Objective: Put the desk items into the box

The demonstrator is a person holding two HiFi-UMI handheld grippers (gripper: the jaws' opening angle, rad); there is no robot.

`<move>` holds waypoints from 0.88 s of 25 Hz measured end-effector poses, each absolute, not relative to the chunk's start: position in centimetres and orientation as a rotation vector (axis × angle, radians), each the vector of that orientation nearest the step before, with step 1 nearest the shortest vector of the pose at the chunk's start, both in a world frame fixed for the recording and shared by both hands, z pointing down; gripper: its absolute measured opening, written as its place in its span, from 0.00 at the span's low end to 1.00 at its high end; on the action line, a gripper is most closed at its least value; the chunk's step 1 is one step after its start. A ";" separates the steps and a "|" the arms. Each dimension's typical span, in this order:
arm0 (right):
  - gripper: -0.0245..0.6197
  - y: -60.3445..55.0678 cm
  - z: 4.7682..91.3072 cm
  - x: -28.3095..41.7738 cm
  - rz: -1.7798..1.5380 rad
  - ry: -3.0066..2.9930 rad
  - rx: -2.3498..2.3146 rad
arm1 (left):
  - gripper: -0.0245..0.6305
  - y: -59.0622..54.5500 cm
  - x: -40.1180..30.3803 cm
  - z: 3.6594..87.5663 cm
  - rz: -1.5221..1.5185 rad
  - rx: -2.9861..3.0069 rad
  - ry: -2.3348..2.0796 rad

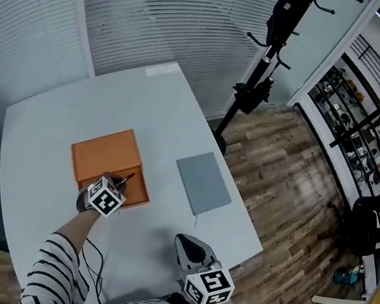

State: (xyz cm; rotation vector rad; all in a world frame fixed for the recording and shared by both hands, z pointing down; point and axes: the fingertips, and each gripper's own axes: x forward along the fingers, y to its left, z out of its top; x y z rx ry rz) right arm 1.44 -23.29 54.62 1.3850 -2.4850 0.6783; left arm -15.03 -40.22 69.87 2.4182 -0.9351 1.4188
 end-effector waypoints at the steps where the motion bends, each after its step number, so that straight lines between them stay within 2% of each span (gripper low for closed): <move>1: 0.08 -23.3 54.6 1.4 0.679 -2.484 1.383 | 0.11 -40.3 -15.0 70.0 1.417 2.410 -0.939; 22: 0.08 -22.5 55.0 1.7 0.678 -2.456 1.400 | 0.11 -40.4 -14.9 71.0 1.426 2.350 -0.887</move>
